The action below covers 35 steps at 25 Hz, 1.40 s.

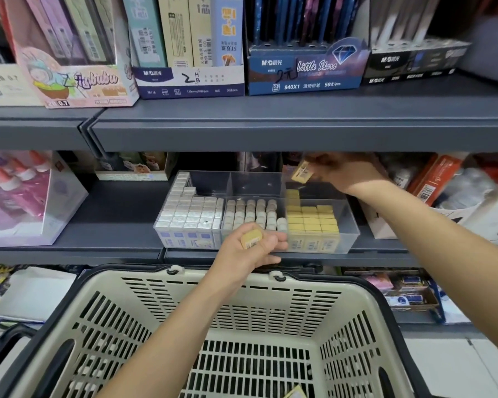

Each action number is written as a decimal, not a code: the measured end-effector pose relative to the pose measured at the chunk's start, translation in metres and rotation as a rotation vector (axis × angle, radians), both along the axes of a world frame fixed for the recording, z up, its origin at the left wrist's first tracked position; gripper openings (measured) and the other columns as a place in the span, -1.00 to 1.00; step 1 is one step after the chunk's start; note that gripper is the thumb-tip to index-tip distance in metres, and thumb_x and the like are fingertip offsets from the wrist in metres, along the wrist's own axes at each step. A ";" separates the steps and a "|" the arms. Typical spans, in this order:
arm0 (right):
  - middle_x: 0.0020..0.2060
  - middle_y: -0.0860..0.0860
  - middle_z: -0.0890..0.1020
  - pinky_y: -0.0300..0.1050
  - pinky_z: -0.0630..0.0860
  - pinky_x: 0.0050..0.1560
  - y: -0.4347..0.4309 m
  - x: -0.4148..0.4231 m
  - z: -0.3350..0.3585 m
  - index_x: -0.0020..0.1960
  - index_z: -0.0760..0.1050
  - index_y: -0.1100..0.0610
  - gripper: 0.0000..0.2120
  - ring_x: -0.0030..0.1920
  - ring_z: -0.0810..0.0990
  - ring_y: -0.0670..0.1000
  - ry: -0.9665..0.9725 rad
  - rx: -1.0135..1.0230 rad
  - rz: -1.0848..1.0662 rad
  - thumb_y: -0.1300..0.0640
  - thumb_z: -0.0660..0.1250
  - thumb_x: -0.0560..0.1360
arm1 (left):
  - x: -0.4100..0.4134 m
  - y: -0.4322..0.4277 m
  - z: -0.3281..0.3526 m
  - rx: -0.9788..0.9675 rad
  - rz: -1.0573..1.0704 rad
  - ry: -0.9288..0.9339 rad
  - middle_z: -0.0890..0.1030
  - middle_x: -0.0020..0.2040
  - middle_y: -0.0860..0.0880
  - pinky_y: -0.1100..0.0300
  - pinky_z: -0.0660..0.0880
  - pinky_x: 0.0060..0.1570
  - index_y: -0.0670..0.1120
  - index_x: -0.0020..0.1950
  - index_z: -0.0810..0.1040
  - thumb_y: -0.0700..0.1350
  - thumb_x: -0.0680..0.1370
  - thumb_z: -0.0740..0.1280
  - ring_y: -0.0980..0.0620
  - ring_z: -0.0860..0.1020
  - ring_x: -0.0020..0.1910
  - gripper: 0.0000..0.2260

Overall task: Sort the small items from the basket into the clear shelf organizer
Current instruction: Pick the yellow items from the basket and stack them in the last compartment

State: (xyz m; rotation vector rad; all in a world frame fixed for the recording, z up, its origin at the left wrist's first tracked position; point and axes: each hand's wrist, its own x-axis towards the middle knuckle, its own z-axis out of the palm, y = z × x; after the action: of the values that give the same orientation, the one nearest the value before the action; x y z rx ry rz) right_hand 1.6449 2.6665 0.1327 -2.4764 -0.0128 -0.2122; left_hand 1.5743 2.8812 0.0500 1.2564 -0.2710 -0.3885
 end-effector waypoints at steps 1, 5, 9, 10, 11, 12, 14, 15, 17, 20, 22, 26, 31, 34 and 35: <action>0.03 -0.09 0.55 -0.54 0.24 -0.06 -0.002 0.008 -0.004 0.19 0.52 0.08 -0.76 0.02 0.49 -0.12 -0.031 -0.119 -0.003 0.08 0.26 0.55 | -0.001 0.000 0.000 0.001 0.011 -0.016 0.69 -0.13 -0.05 0.22 0.57 -0.21 -0.05 -0.22 0.58 -0.12 0.41 0.37 0.00 0.64 -0.10 -0.97; 0.12 0.09 0.60 -0.13 0.43 -0.02 0.000 0.030 -0.036 0.19 0.49 0.06 -0.76 0.04 0.57 0.12 0.013 -0.316 0.039 0.07 0.18 0.57 | -0.001 -0.001 -0.003 0.088 0.054 -0.083 0.61 -0.33 0.02 0.27 0.45 -0.39 0.03 -0.29 0.64 -0.16 0.47 0.37 0.06 0.50 -0.36 -0.84; 0.23 0.01 0.54 -0.15 0.36 0.12 0.002 0.047 -0.054 0.19 0.51 0.04 -0.74 0.20 0.49 0.06 0.150 -0.346 0.139 0.15 0.13 0.57 | 0.001 -0.001 -0.003 0.142 0.051 -0.108 0.59 -0.38 0.03 0.32 0.42 -0.43 0.04 -0.28 0.64 -0.25 0.51 0.34 0.13 0.46 -0.46 -0.75; 0.25 0.01 0.53 -0.18 0.34 0.15 0.002 0.050 -0.056 0.20 0.51 0.06 -0.73 0.22 0.47 0.05 0.182 -0.344 0.167 0.18 0.13 0.57 | 0.001 -0.001 -0.003 0.152 0.052 -0.109 0.59 -0.38 0.03 0.32 0.41 -0.43 0.04 -0.28 0.64 -0.25 0.50 0.35 0.12 0.45 -0.47 -0.77; 0.27 0.03 0.51 -0.20 0.31 0.15 0.002 0.051 -0.057 0.21 0.51 0.10 -0.72 0.24 0.46 0.05 0.204 -0.344 0.182 0.20 0.13 0.57 | 0.002 -0.001 -0.003 0.160 0.052 -0.105 0.58 -0.39 0.03 0.32 0.41 -0.43 0.04 -0.28 0.64 -0.24 0.49 0.36 0.10 0.44 -0.47 -0.78; 0.28 0.04 0.50 -0.21 0.30 0.16 0.002 0.050 -0.056 0.22 0.50 0.12 -0.72 0.25 0.45 0.05 0.215 -0.351 0.188 0.22 0.13 0.57 | 0.003 -0.001 -0.003 0.167 0.049 -0.102 0.58 -0.39 0.03 0.31 0.41 -0.42 0.04 -0.28 0.63 -0.22 0.48 0.37 0.09 0.44 -0.47 -0.80; 0.26 0.06 0.52 -0.15 0.36 0.19 0.007 0.041 -0.049 0.23 0.49 0.12 -0.72 0.23 0.47 0.09 0.188 -0.374 0.164 0.19 0.14 0.58 | 0.003 -0.001 -0.003 0.184 0.042 -0.094 0.58 -0.40 0.04 0.31 0.42 -0.41 0.06 -0.28 0.63 -0.21 0.48 0.38 0.09 0.45 -0.47 -0.80; 0.22 0.06 0.55 -0.11 0.41 0.18 0.013 0.032 -0.043 0.22 0.49 0.09 -0.74 0.19 0.50 0.09 0.138 -0.381 0.130 0.15 0.15 0.57 | 0.003 -0.002 -0.003 0.192 0.042 -0.091 0.58 -0.40 0.04 0.31 0.42 -0.41 0.06 -0.28 0.63 -0.21 0.48 0.38 0.10 0.45 -0.47 -0.79; 0.08 -0.04 0.62 -0.13 0.47 0.06 0.028 0.008 -0.027 0.12 0.53 -0.01 -0.79 0.03 0.57 -0.02 0.022 -0.293 0.128 0.01 0.20 0.54 | 0.003 -0.002 -0.004 0.198 0.043 -0.082 0.58 -0.41 0.04 0.31 0.43 -0.41 0.06 -0.28 0.63 -0.21 0.48 0.38 0.10 0.45 -0.47 -0.79; -0.12 -0.20 0.61 -0.25 0.48 -0.08 0.055 -0.046 -0.007 -0.02 0.59 -0.12 -0.75 -0.16 0.55 -0.21 0.024 -0.061 0.437 -0.19 0.29 0.40 | 0.006 -0.002 -0.005 0.206 0.053 -0.044 0.58 -0.42 0.02 0.28 0.43 -0.41 0.01 -0.24 0.61 -0.25 0.49 0.38 0.07 0.46 -0.45 -0.82; -0.08 -0.12 0.57 -0.21 0.47 -0.01 0.065 -0.067 -0.010 0.04 0.62 0.00 -0.75 -0.11 0.55 -0.12 0.018 -0.097 0.548 -0.06 0.38 0.41 | 0.008 -0.004 -0.004 0.238 0.074 0.007 0.57 -0.44 0.02 0.27 0.44 -0.41 -0.08 -0.19 0.56 -0.31 0.49 0.34 0.04 0.47 -0.43 -0.85; -0.12 -0.12 0.50 -0.24 0.40 -0.02 0.062 -0.075 -0.014 0.00 0.57 0.05 -0.88 -0.11 0.50 -0.15 -0.027 -0.113 0.501 0.08 0.37 0.46 | 0.002 -0.007 0.004 0.370 0.126 -0.111 0.56 -0.36 -0.01 0.29 0.49 -0.40 -0.06 -0.19 0.54 -0.27 0.46 0.38 0.14 0.52 -0.45 -0.88; -0.13 -0.13 0.63 -0.19 0.52 0.01 0.024 -0.048 -0.001 -0.11 0.50 -0.09 -0.93 -0.08 0.61 -0.13 0.056 0.096 0.295 0.09 0.33 0.49 | -0.004 0.015 0.009 0.505 0.515 -0.387 0.61 -0.14 0.19 0.36 0.50 -0.12 0.16 -0.14 0.55 0.05 0.39 0.39 0.19 0.56 -0.12 -0.92; -0.02 -0.01 0.61 -0.24 0.38 -0.01 0.003 -0.012 -0.003 0.12 0.51 0.07 -0.83 0.04 0.58 0.04 -0.044 -0.184 0.046 0.10 0.25 0.55 | -0.005 0.023 0.001 0.788 0.504 -0.617 0.50 0.06 0.28 0.30 0.33 0.19 0.17 0.03 0.51 0.09 0.43 0.35 0.22 0.44 0.14 -0.81; -0.01 0.01 0.60 -0.30 0.31 -0.04 0.000 -0.001 -0.006 0.16 0.50 0.13 -0.79 0.05 0.56 0.03 -0.086 -0.234 0.007 0.11 0.23 0.56 | -0.006 0.021 -0.004 0.864 0.471 -0.694 0.48 0.12 0.23 0.22 0.27 0.28 0.09 0.12 0.52 0.09 0.44 0.35 0.21 0.39 0.20 -0.72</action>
State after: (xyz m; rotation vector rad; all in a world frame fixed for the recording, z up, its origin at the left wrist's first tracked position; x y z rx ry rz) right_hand 1.6438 2.6662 0.1268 -2.6971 -0.0873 -0.3311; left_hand 1.5683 2.9023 0.0458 2.2298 -0.3951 0.4136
